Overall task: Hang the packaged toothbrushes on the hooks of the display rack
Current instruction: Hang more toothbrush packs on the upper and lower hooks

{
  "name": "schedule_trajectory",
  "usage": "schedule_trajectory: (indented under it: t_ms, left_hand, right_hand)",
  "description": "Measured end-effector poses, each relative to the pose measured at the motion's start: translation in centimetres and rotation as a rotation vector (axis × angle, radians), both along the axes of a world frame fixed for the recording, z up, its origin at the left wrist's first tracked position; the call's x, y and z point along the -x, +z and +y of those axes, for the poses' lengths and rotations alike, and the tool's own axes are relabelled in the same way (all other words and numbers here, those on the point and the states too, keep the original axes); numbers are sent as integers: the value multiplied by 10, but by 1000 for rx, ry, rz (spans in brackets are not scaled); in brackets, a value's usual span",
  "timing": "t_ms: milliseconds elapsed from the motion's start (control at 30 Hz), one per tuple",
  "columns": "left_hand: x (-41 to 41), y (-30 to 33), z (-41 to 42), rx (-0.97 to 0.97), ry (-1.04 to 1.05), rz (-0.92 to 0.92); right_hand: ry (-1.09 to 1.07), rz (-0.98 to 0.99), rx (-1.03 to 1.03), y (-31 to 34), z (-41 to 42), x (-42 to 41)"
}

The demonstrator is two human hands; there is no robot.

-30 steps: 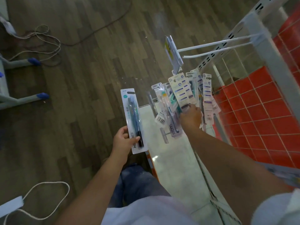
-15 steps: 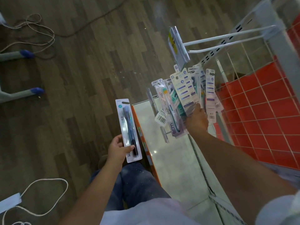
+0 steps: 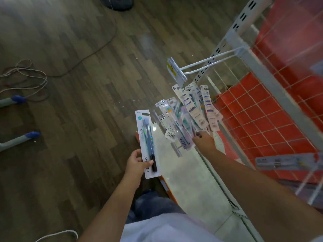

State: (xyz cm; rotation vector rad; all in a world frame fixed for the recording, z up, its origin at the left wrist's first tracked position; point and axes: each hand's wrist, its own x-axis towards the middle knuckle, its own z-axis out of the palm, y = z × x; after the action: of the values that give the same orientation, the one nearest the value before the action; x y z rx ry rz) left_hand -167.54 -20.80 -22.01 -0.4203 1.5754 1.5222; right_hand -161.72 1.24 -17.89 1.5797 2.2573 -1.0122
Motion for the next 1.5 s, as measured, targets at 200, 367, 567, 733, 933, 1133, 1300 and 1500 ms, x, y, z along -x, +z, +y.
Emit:
schedule_trajectory:
  t_ms: [200, 367, 567, 733, 933, 1133, 1300, 1500]
  left_hand:
    - [5, 23, -23, -96, -128, 53]
    - [8, 42, -51, -165, -177, 131]
    - [3, 64, -80, -264, -228, 214]
    - [-9, 93, -85, -372, -271, 280]
    - [-36, 136, -73, -572, -312, 328]
    - [-92, 173, -66, -678, -387, 355]
    - [-155, 187, -59, -721, -433, 307]
    - [-226, 204, -47, -788, -589, 322]
  right_hand:
    - [-439, 306, 350, 25, -40, -13]
    - [-508, 485, 558, 56, -98, -29]
    - [-723, 567, 565, 77, -153, -42]
    - [-776, 689, 524, 106, -177, -56]
    - [-525, 754, 230, 136, -181, -92]
    - [-547, 876, 67, 173, -190, -144]
    - [-502, 1025, -166, 187, -203, -206]
    - [-625, 1135, -372, 193, -209, -278]
